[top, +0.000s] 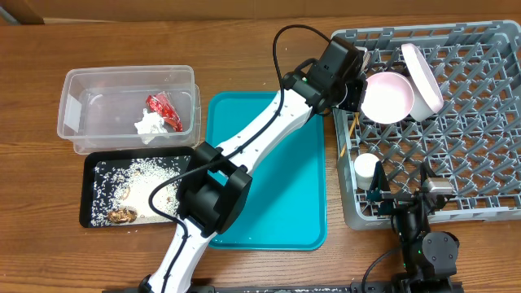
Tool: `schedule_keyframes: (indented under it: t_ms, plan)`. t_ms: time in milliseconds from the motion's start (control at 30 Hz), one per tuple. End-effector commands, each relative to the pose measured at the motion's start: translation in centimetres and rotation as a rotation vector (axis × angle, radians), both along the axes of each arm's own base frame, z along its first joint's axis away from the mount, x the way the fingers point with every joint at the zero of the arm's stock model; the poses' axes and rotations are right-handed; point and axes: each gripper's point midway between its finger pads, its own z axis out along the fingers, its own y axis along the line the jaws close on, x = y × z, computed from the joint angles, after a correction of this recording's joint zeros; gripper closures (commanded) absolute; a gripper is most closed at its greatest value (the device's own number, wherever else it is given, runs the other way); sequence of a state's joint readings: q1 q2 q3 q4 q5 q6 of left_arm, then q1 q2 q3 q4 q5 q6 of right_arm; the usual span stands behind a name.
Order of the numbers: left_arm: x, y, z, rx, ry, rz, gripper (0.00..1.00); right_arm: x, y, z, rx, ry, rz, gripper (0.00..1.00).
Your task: Sort waste into correct bins and load items into the dishwasher
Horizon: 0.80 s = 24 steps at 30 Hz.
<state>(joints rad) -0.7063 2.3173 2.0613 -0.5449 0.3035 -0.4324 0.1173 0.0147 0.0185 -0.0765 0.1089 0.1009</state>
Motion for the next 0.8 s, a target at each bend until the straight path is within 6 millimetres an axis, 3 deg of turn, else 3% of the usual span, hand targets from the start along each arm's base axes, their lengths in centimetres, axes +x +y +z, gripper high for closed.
schedule_keyframes:
  t_ms: [0, 300, 467, 767]
  plan:
    - [0.7, 0.4, 3.9, -0.013, -0.097, -0.005, 0.96, 0.0, -0.2, -0.2, 0.003, -0.003, -0.008, 0.00]
    - [2.5, 5.3, 8.3, 0.268, -0.376, 0.116, 0.96, 0.0, -0.2, -0.2, 0.003, -0.003, -0.008, 0.00]
    - [3.7, 7.8, 9.6, 0.465, -0.527, 0.176, 0.96, 0.0, -0.2, -0.2, 0.004, -0.003, -0.008, 0.00]
    - [5.1, 6.2, 12.5, 0.714, -0.863, 0.092, 0.96, 0.0, -0.2, -0.2, 0.003, -0.003, -0.008, 0.00]
